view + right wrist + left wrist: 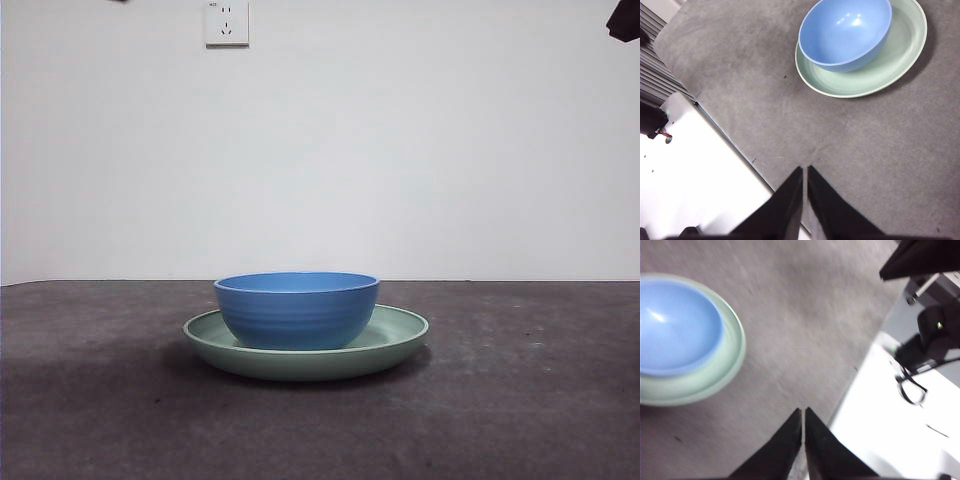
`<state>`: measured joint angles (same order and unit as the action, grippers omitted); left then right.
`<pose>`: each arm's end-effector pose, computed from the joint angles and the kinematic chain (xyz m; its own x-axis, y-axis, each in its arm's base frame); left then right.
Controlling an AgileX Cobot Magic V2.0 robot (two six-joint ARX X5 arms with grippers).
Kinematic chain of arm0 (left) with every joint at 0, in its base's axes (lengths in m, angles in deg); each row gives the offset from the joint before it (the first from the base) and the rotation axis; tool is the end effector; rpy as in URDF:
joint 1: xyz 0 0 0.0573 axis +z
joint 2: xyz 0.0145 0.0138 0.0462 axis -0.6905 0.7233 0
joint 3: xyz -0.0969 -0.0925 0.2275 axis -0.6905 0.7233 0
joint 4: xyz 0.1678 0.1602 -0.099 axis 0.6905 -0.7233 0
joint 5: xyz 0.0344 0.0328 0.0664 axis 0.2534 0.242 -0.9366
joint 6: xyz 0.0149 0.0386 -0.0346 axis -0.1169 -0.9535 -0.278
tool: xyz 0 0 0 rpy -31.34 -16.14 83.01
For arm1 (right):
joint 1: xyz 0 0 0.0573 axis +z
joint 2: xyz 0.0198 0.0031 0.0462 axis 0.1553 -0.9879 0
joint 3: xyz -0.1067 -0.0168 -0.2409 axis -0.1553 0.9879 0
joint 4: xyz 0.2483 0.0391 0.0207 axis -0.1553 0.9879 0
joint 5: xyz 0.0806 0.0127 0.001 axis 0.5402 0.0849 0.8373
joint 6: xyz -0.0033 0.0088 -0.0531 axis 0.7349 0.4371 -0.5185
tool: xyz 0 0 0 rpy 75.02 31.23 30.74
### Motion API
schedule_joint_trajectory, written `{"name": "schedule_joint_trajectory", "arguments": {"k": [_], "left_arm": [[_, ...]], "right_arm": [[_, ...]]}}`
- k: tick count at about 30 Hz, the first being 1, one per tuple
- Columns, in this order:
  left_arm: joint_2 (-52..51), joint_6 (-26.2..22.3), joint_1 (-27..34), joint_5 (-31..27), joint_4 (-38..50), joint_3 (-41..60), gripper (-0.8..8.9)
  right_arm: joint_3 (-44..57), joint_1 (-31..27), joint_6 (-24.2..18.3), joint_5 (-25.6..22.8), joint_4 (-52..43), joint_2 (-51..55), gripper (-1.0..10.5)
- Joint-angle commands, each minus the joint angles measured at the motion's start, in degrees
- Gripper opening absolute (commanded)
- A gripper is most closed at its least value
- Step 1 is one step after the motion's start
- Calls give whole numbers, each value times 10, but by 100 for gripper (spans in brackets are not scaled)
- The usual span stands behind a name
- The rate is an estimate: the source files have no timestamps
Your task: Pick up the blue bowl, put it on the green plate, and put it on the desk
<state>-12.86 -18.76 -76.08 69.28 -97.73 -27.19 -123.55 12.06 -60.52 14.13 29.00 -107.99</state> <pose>0.1216 -0.0953 0.3132 0.2898 -0.8076 -0.5137 0.8121 0.4915 -0.3146 0.1103 0.0591 0.3010 0.3469 0.7110 -0.6116 -0.6142 0.6651 0.4248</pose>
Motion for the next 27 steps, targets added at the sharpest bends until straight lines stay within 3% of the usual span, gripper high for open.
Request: {"name": "schedule_joint_trajectory", "arguments": {"k": [1, 10, 16, 27], "left_arm": [[-26, -43, 35, -16, 48, -4, 10], [-164, -33, 203, -185, 276, 49, 10], [-268, -34, 276, -309, 332, 169, 10], [-394, -7, 321, -321, 336, 385, 10]], "right_arm": [[-9, 3, -6, 2, -6, -4, 10], [-10, 3, -6, 2, -6, -4, 10], [-9, 3, -6, 2, -6, -4, 10], [-9, 3, -6, 2, -6, -4, 10]]}}
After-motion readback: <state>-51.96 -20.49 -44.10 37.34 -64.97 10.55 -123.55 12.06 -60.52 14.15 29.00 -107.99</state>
